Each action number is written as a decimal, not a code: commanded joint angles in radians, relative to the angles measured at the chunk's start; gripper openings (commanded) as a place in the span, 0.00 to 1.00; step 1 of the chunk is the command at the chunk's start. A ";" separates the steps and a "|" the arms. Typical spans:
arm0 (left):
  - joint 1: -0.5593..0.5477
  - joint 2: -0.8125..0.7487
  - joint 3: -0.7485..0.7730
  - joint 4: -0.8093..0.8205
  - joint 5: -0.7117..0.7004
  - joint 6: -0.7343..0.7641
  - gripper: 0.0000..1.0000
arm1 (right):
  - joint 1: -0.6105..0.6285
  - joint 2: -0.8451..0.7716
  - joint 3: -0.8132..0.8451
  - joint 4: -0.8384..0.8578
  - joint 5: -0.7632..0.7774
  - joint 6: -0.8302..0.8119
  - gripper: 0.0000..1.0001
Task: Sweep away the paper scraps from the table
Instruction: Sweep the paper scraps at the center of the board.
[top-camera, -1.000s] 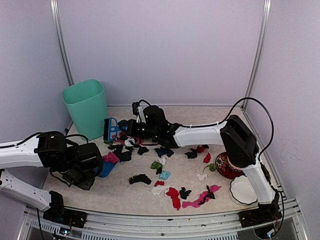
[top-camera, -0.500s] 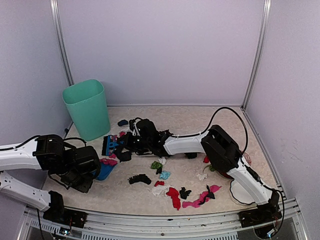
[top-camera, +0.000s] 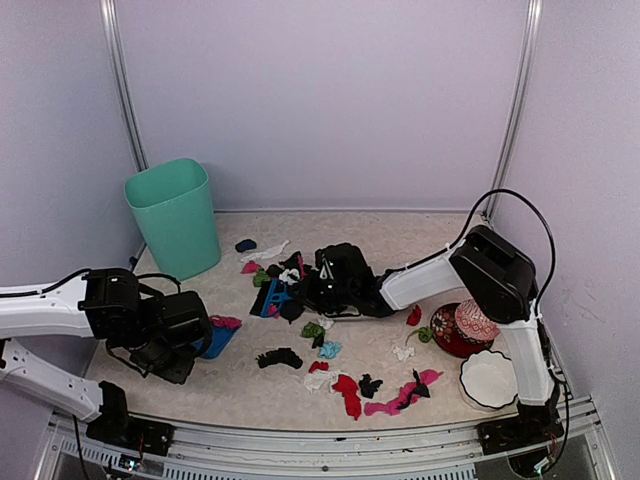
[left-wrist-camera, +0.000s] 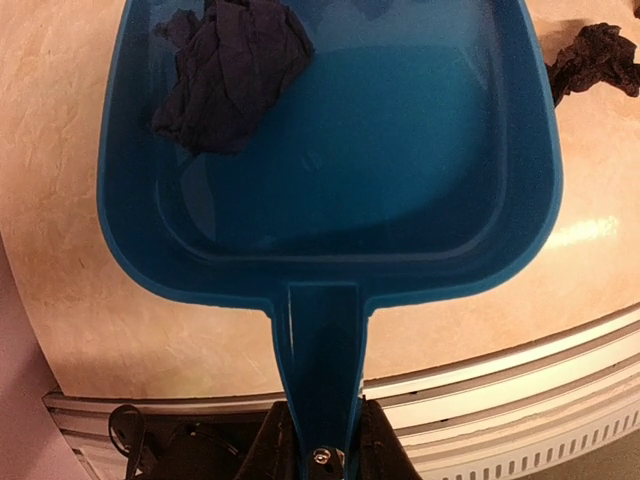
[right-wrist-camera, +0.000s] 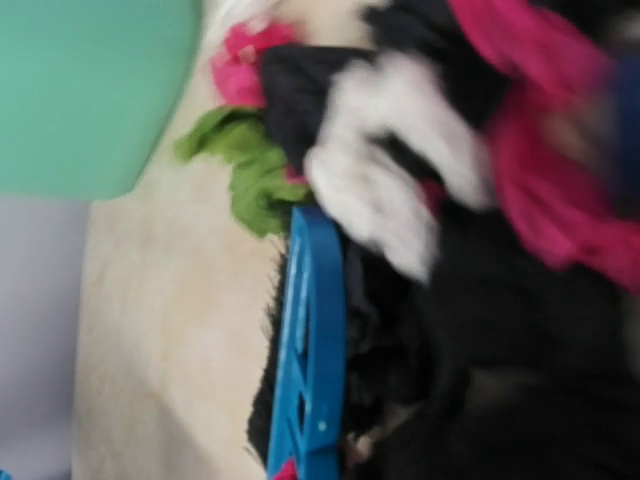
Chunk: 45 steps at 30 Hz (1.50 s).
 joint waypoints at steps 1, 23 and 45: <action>0.006 0.036 0.050 0.050 -0.031 0.033 0.00 | -0.031 -0.102 -0.170 -0.035 0.067 -0.021 0.00; 0.096 0.108 0.051 0.219 -0.079 0.136 0.00 | -0.059 -0.714 -0.391 -0.148 0.118 -0.361 0.00; 0.251 -0.031 0.062 0.421 -0.103 0.195 0.00 | -0.091 -0.209 0.212 -0.096 0.167 -1.440 0.00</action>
